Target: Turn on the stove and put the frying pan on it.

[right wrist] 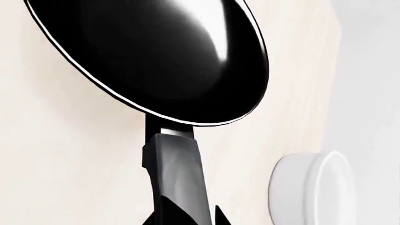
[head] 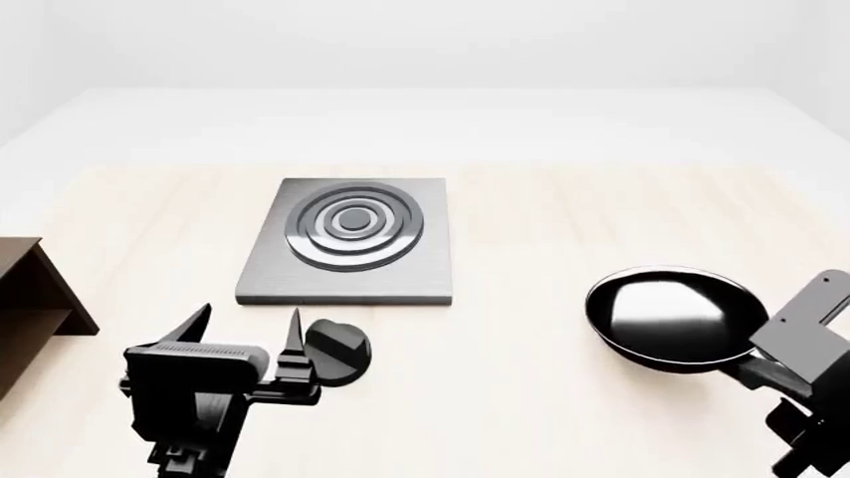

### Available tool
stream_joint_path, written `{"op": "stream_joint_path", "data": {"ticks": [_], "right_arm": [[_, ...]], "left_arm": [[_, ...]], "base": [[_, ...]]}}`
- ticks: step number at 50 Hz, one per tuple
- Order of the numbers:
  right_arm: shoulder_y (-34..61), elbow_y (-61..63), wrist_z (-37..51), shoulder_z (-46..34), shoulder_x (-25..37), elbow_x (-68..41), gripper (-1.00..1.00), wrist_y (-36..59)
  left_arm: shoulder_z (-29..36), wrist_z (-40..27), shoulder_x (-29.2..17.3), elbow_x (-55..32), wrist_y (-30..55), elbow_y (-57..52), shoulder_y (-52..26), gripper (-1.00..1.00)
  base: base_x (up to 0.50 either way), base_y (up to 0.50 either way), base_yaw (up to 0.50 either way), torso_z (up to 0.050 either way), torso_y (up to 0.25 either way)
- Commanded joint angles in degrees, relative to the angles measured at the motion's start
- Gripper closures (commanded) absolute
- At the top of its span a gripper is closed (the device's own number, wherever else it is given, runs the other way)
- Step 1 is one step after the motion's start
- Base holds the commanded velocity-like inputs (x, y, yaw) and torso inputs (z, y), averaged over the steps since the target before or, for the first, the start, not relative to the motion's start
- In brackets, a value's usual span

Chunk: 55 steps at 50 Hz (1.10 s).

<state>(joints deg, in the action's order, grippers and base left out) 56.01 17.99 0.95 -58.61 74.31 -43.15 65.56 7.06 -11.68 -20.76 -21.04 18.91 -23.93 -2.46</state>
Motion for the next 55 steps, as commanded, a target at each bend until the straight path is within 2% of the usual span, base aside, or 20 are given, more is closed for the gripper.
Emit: {"op": "stream_joint_path", "data": {"ticks": [1, 18, 36, 48, 55], "right_arm": [[8.36, 1.92, -2.18, 1.76, -0.5, 7.57, 1.0, 0.68], [13.71, 1.34, -4.03, 2.88, -4.81, 10.54, 1.0, 0.56], [15.11, -5.61, -2.12, 6.23, -14.24, 10.88, 1.0, -5.99], [15.83, -10.1, -1.83, 6.18, -19.68, 12.51, 1.0, -9.75], [17.73, -16.35, -3.3, 4.36, -25.46, 15.33, 1.0, -13.27]], "left_arm": [[0.11, -0.16, -0.19, -0.11, -0.15, -0.16, 0.17, -1.0], [0.29, -0.22, -0.23, -0.26, -0.73, 0.62, 0.18, -1.0], [0.39, -0.32, -0.42, -0.34, -1.38, 1.21, 0.37, -1.0], [0.71, -0.25, -0.48, -0.35, -1.78, 1.61, 0.4, -1.0], [0.8, -0.46, -0.61, -0.48, -1.55, 1.22, 0.43, -1.0]], "base": [[0.0, 0.0, 0.0, 0.0, 0.0], [0.0, 0.0, 0.0, 0.0, 0.001], [0.0, 0.0, 0.0, 0.0, 0.002], [0.0, 0.0, 0.0, 0.0, 0.002], [0.0, 0.0, 0.0, 0.0, 0.001]]}}
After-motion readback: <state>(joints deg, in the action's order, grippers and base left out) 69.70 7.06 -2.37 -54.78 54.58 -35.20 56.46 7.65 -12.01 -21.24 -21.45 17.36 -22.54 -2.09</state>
